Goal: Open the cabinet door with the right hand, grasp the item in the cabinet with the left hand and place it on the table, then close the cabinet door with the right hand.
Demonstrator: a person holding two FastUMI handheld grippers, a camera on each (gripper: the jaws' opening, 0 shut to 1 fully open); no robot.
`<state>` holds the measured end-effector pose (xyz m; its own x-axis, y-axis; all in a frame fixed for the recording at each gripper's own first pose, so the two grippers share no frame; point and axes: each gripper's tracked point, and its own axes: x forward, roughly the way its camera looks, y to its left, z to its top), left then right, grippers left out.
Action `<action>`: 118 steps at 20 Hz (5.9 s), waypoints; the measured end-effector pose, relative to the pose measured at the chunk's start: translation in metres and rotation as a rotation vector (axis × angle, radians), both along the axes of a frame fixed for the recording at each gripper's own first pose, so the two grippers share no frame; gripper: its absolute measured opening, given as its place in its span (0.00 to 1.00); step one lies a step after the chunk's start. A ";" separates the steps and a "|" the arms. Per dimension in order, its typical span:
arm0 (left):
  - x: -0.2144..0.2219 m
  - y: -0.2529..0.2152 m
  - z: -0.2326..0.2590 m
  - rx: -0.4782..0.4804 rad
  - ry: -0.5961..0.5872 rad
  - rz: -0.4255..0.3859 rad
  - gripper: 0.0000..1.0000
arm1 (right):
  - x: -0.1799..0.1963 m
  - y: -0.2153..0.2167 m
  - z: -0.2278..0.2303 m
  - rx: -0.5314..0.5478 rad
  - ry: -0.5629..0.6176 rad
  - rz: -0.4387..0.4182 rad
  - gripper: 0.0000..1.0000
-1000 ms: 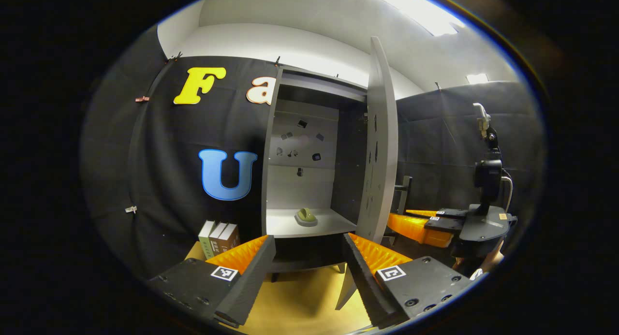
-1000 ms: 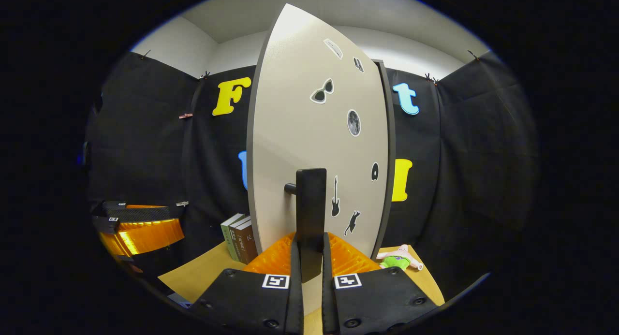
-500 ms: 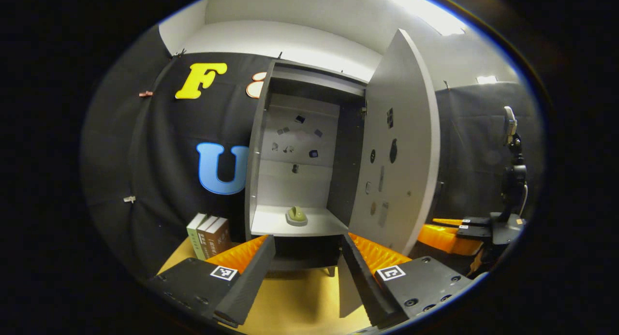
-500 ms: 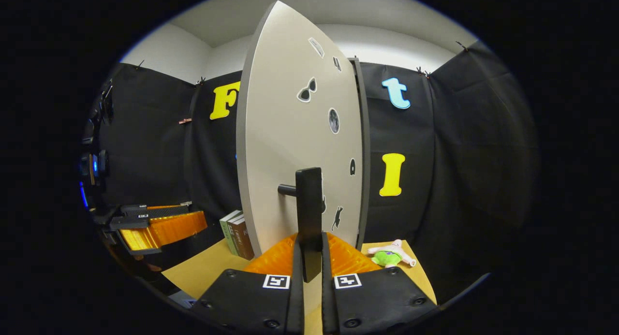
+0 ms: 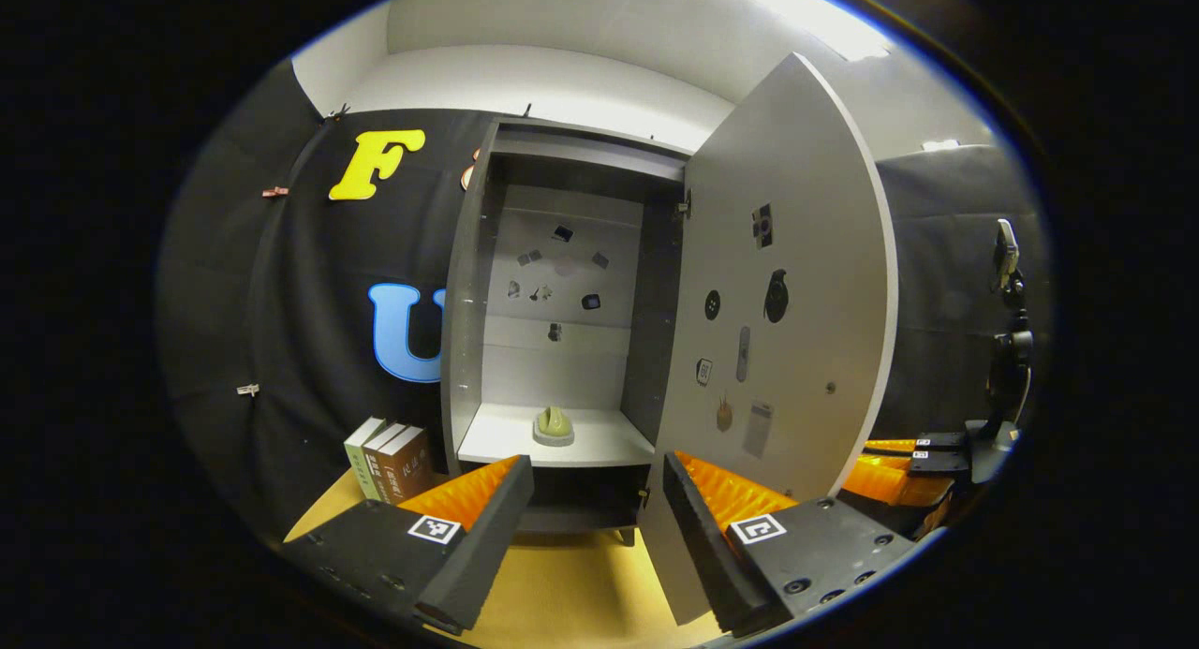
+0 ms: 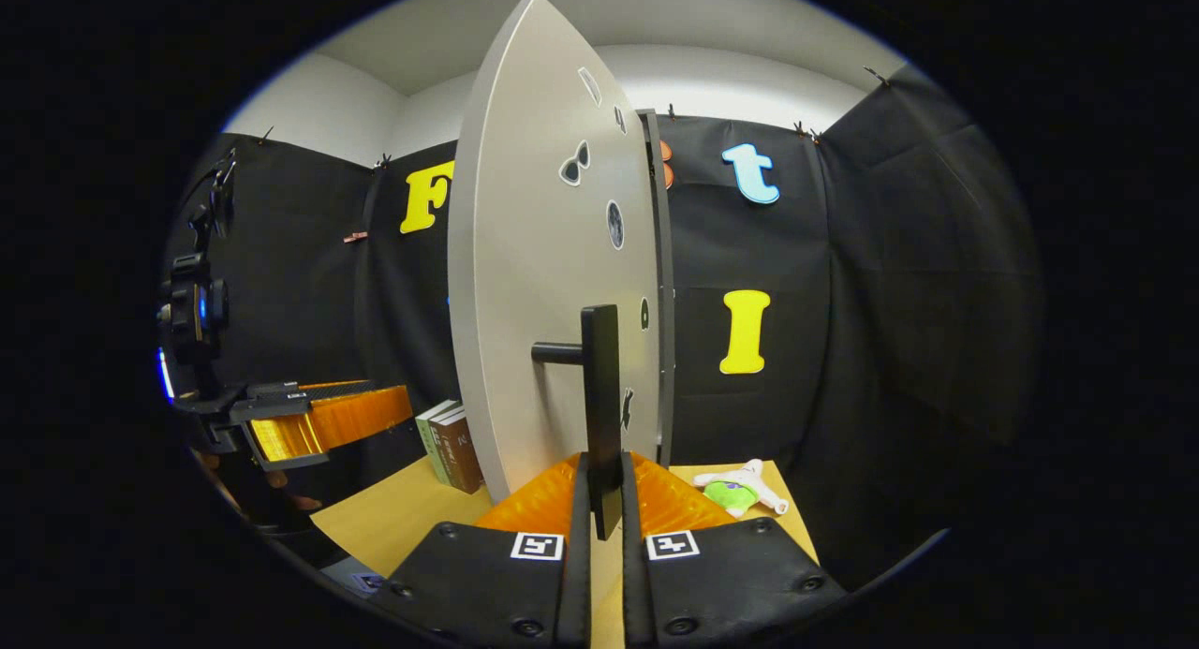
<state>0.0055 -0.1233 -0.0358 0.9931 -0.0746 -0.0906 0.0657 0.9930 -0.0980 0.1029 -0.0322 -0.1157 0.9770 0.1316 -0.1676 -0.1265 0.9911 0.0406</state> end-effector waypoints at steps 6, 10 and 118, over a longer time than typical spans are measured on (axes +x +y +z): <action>0.014 -0.012 -0.001 -0.017 0.001 0.012 0.91 | 0.004 -0.032 -0.003 0.005 -0.003 -0.021 0.17; 0.026 -0.006 -0.005 0.003 0.017 -0.009 0.89 | 0.007 -0.040 -0.004 0.036 -0.003 -0.042 0.16; 0.031 -0.021 -0.325 -0.109 0.540 0.066 0.24 | -0.086 -0.206 -0.079 -0.042 0.001 -0.548 0.83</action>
